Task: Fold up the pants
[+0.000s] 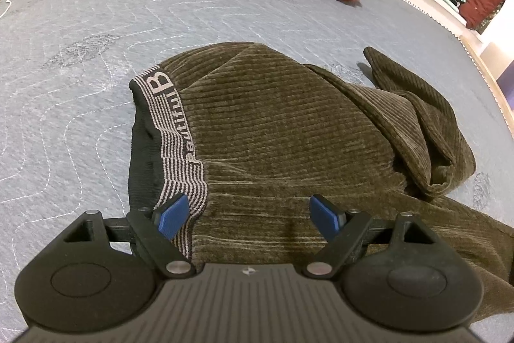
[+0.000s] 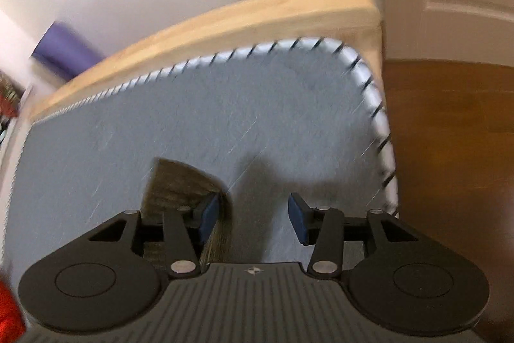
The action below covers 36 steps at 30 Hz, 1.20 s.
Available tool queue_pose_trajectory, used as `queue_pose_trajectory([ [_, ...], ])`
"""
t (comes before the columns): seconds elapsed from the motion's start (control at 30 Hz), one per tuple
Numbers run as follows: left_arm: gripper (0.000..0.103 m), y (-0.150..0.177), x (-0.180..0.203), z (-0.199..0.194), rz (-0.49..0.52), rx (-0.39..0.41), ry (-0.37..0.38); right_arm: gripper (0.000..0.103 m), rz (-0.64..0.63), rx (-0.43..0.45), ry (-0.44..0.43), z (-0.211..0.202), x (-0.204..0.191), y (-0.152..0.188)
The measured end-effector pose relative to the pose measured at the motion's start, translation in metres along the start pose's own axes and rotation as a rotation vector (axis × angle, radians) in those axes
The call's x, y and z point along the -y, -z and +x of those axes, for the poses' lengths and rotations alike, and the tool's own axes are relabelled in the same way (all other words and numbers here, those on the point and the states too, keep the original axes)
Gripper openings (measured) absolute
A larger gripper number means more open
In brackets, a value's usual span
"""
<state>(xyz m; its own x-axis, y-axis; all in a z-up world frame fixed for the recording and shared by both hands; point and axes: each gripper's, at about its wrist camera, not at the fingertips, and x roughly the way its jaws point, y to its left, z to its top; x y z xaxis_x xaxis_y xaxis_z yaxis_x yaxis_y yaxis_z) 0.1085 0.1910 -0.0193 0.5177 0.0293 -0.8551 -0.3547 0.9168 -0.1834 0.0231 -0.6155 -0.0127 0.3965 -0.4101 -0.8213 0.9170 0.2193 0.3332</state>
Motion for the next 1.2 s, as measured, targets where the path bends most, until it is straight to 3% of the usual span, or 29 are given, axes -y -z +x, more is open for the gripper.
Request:
queue_pose_trajectory([
  [0.1, 0.086, -0.001, -0.002, -0.002, -0.008, 0.002, 0.007, 0.050, -0.047, 0.222, 0.060, -0.016, -0.001, -0.021],
  [0.17, 0.086, -0.001, -0.002, -0.003, -0.009, 0.005, 0.007, 0.056, -0.135, 0.268, -0.021, -0.023, -0.009, -0.028],
  [0.27, 0.086, -0.001, 0.000, -0.001, -0.008, -0.001, 0.004, 0.057, -0.420, 0.106, -0.285, -0.017, -0.044, -0.006],
  [0.37, 0.086, 0.000, 0.002, 0.000, -0.005, -0.004, 0.007, 0.057, -0.822, -0.043, -0.450, -0.014, -0.087, 0.055],
  [0.5, 0.086, 0.000, 0.003, 0.001, -0.002, -0.005, 0.002, 0.058, -1.276, -0.084, -0.496, -0.020, -0.113, 0.145],
  [0.67, 0.086, -0.001, -0.003, 0.004, -0.012, -0.010, -0.005, 0.058, -1.480, -0.093, -0.435, -0.008, -0.123, 0.200],
  [0.7, 0.086, -0.001, -0.003, 0.004, -0.011, -0.012, -0.004, 0.057, -1.506, -0.087, -0.412, -0.003, -0.124, 0.205],
  [0.77, 0.086, -0.001, -0.003, 0.005, -0.010, -0.014, -0.003, 0.027, -1.542, -0.106, -0.360, 0.006, -0.123, 0.206],
  [0.83, 0.086, -0.002, -0.003, 0.005, -0.012, -0.014, -0.002, 0.012, -1.547, -0.121, -0.347, 0.004, -0.128, 0.192],
  [0.87, 0.086, -0.002, -0.003, 0.005, -0.014, -0.012, -0.003, 0.012, -1.521, -0.104, -0.347, 0.001, -0.133, 0.179],
  [0.93, 0.086, -0.003, -0.003, 0.005, -0.014, -0.008, -0.006, 0.011, -1.448, -0.011, -0.314, -0.010, -0.145, 0.149],
  [1.03, 0.086, -0.003, -0.001, 0.006, -0.010, -0.007, -0.007, 0.013, -1.267, 0.300, -0.208, -0.022, -0.168, 0.099],
  [1.1, 0.086, -0.002, 0.000, 0.008, 0.003, -0.011, -0.010, 0.018, -1.053, 0.521, -0.225, -0.025, -0.170, 0.073],
  [1.13, 0.086, -0.001, 0.000, 0.009, 0.006, -0.014, -0.012, 0.040, -0.989, 0.579, -0.210, -0.022, -0.169, 0.066],
  [1.17, 0.086, 0.000, 0.000, 0.010, 0.008, -0.018, -0.013, 0.070, -0.958, 0.565, -0.181, -0.015, -0.169, 0.060],
  [1.2, 0.086, 0.001, -0.001, 0.010, 0.008, -0.020, -0.012, 0.079, -0.920, 0.524, -0.162, -0.009, -0.166, 0.056],
])
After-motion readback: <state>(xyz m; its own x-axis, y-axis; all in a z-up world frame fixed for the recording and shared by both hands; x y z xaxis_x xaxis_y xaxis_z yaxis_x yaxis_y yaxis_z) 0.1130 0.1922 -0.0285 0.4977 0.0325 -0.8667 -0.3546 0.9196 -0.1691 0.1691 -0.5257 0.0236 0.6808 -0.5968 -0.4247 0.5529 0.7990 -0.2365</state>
